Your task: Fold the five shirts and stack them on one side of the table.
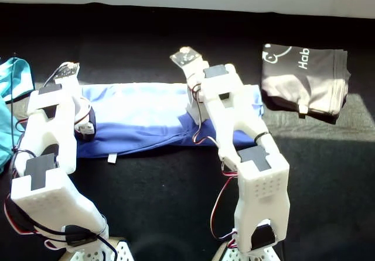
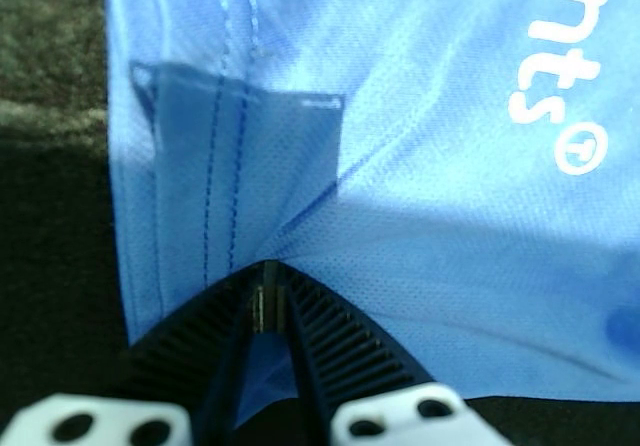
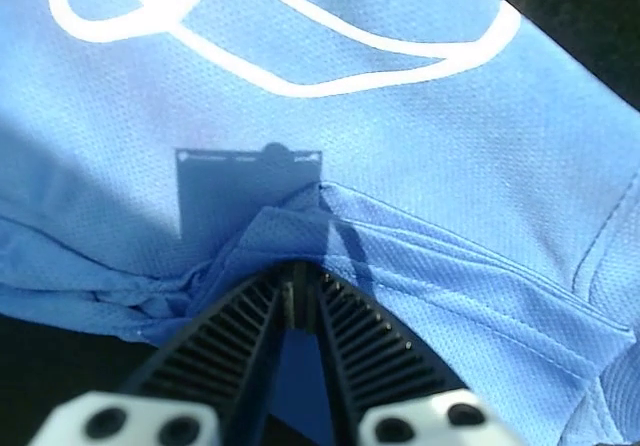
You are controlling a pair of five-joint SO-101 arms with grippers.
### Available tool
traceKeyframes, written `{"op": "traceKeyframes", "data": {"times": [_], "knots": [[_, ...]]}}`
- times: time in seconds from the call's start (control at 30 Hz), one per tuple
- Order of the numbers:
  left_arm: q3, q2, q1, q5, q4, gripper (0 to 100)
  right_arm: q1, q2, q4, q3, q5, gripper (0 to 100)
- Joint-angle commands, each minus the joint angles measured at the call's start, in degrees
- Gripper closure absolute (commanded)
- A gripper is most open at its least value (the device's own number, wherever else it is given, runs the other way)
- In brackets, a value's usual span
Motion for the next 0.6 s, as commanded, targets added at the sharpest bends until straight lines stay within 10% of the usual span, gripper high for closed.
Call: {"op": "traceKeyframes", "data": {"times": [0.0, 0.57], "knots": [[0.1, 0.0, -2.2, 0.4, -1.8, 99, -0.4, -4.2, -0.5, 0.1, -0.9, 99.2], [0.1, 0.0, -2.2, 0.4, -1.8, 99, -7.3, -4.1, 14.2, -12.1, -0.6, 99.2]]}}
